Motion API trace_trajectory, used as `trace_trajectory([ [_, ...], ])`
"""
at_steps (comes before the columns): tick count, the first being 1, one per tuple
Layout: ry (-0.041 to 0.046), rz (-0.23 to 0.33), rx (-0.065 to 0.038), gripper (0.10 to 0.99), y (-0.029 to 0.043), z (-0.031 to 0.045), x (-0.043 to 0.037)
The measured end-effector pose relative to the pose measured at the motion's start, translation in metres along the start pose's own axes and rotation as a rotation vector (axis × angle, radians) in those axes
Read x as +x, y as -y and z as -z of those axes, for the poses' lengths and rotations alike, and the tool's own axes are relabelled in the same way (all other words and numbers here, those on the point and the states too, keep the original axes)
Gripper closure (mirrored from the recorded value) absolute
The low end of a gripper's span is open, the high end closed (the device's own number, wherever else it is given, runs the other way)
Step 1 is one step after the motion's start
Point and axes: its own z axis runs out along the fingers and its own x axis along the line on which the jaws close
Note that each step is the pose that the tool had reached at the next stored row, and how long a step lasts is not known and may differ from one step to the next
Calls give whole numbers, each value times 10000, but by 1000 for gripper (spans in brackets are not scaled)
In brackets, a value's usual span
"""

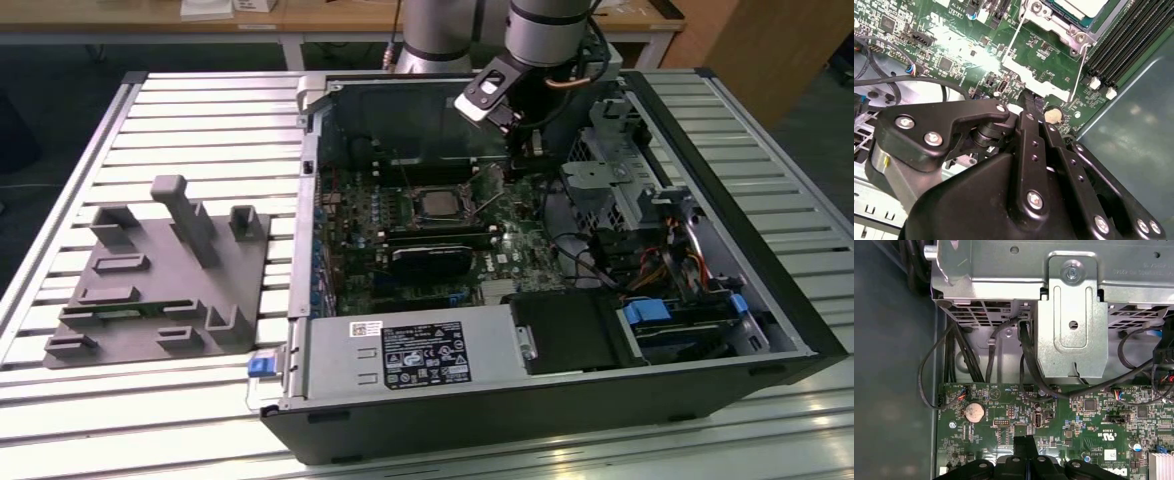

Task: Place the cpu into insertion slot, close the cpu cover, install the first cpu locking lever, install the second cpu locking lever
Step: 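Close the cpu cover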

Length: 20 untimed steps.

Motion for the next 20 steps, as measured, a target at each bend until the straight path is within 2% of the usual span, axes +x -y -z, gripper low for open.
trace_trajectory([
  [3,-1,1,-1,980,15,0,0],
  [7,-1,1,-2,980,86,3,0],
  [20,-1,-18,-58,980,437,19,-1],
])
